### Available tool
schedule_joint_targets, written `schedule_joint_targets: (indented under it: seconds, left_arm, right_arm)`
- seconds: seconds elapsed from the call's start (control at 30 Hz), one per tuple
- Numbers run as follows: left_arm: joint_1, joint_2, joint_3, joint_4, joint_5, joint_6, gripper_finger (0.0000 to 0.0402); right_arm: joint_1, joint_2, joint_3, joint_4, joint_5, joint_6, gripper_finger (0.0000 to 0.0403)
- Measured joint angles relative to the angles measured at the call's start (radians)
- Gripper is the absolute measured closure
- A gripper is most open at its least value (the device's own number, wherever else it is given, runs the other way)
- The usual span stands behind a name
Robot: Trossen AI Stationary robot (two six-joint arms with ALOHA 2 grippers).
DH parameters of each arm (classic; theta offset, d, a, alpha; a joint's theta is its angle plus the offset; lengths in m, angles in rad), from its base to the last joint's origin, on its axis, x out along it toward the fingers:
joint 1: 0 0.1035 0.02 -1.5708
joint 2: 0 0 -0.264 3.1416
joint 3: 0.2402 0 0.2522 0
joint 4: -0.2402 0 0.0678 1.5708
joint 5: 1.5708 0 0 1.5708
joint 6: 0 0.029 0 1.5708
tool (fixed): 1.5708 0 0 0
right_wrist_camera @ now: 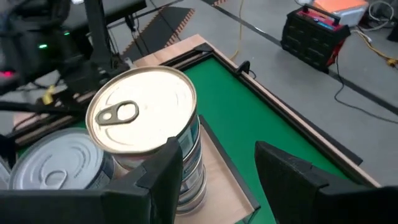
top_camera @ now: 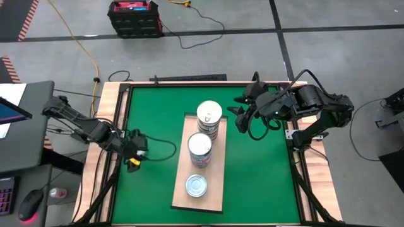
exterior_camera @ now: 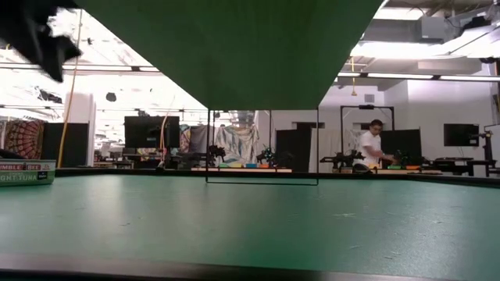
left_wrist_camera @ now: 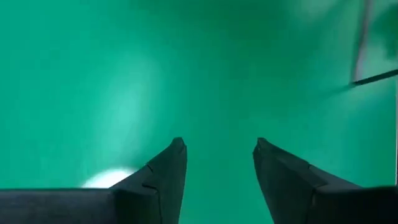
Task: Stack canned seafood by type on shelf
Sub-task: Stack the green white tuna can on top of the other green white tuna cans on the shelf
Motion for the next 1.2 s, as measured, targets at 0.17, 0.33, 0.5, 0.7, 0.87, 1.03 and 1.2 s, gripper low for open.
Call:
schedule_joint_targets:
  seconds: [0.17, 0.33, 0.5, 0.7, 0.87, 1.03, 1.2]
  left_arm:
    - [0.124, -0.004, -0.057, -0.1, 0.129, -0.122, 0.0241]
    - [0.28, 0.066, -0.057, -0.196, 0.202, -0.097, 0.0256]
    - [0.405, 0.146, -0.057, -0.196, 0.247, -0.013, 0.0264]
    - [0.497, 0.262, -0.057, -0.176, 0.224, 0.1, 0.0265]
    - [0.541, 0.361, -0.057, -0.114, 0.207, 0.207, 0.0265]
    - [0.569, 0.457, -0.051, -0.125, 0.218, 0.28, 0.0265]
    - [0.579, 0.447, 0.007, -0.118, 0.225, 0.266, 0.0266]
  right_arm:
    - [-0.004, 0.0, 0.0, 0.002, -0.034, -0.069, 0.0175]
    - [-0.025, 0.0, 0.0, 0.002, -0.091, -0.131, 0.0175]
    - [-0.046, -0.011, 0.0, -0.011, -0.105, -0.177, 0.0175]
    - [-0.051, -0.059, 0.0, -0.033, -0.104, -0.194, 0.0175]
    - [-0.051, -0.098, 0.001, -0.038, -0.104, -0.195, 0.0175]
    - [-0.051, -0.13, 0.001, -0.038, -0.102, -0.193, 0.0175]
    - [-0.051, -0.139, 0.001, -0.045, -0.1, -0.194, 0.0175]
